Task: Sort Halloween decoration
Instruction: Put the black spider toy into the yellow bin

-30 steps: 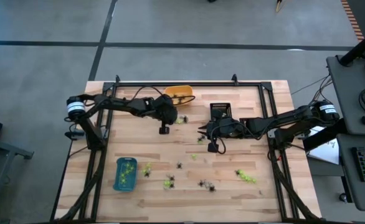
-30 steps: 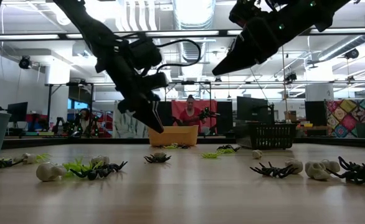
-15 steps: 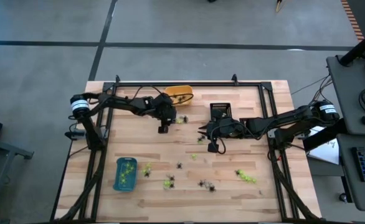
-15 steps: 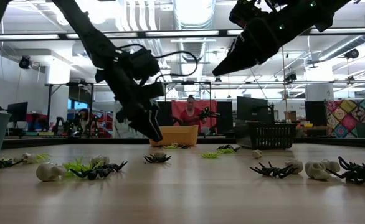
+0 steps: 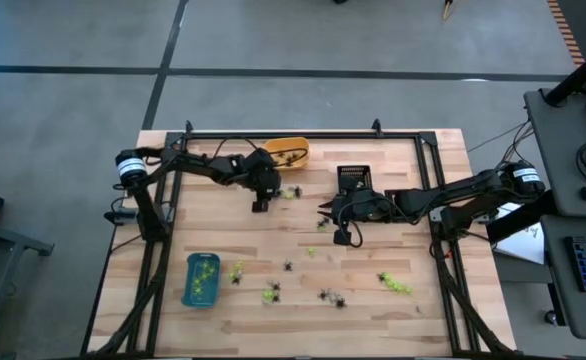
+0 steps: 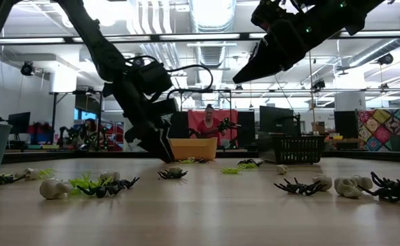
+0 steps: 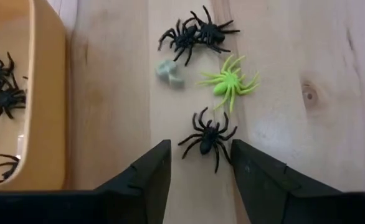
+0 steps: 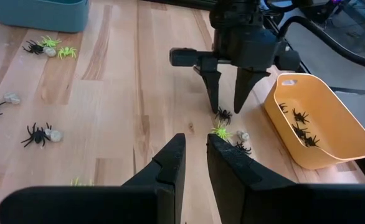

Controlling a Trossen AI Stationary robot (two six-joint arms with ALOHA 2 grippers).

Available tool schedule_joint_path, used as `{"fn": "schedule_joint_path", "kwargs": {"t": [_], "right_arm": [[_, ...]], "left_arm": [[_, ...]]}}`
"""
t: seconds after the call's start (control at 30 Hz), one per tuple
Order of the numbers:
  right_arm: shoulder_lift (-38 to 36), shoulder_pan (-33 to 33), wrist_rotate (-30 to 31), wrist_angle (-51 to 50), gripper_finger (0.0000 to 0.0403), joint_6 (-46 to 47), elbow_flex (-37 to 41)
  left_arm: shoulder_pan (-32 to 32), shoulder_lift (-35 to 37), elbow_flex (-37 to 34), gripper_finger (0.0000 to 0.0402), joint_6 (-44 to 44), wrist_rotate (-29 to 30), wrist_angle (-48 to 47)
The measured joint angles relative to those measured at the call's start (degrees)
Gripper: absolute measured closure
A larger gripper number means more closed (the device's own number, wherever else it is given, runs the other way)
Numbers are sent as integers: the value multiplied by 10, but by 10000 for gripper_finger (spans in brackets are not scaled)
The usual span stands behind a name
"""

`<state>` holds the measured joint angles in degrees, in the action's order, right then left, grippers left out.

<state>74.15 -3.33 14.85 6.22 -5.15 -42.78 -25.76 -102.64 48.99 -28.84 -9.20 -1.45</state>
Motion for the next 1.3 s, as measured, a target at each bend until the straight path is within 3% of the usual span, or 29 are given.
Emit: {"fn": "schedule_joint_path", "kwargs": {"t": [0.27, 0.6, 0.83, 1.3], "right_arm": [[0, 0, 0, 0, 344, 6, 0], [0, 0, 0, 0, 344, 7, 0], [0, 0, 0, 0, 344, 6, 0], [0, 0, 0, 0, 344, 6, 0]], "left_arm": [[0, -18, 0, 267, 0, -19, 19], [1, -16, 0, 355, 11, -21, 11], [1, -6, -1, 394, 25, -21, 1], [1, 68, -3, 401, 38, -16, -27]]}}
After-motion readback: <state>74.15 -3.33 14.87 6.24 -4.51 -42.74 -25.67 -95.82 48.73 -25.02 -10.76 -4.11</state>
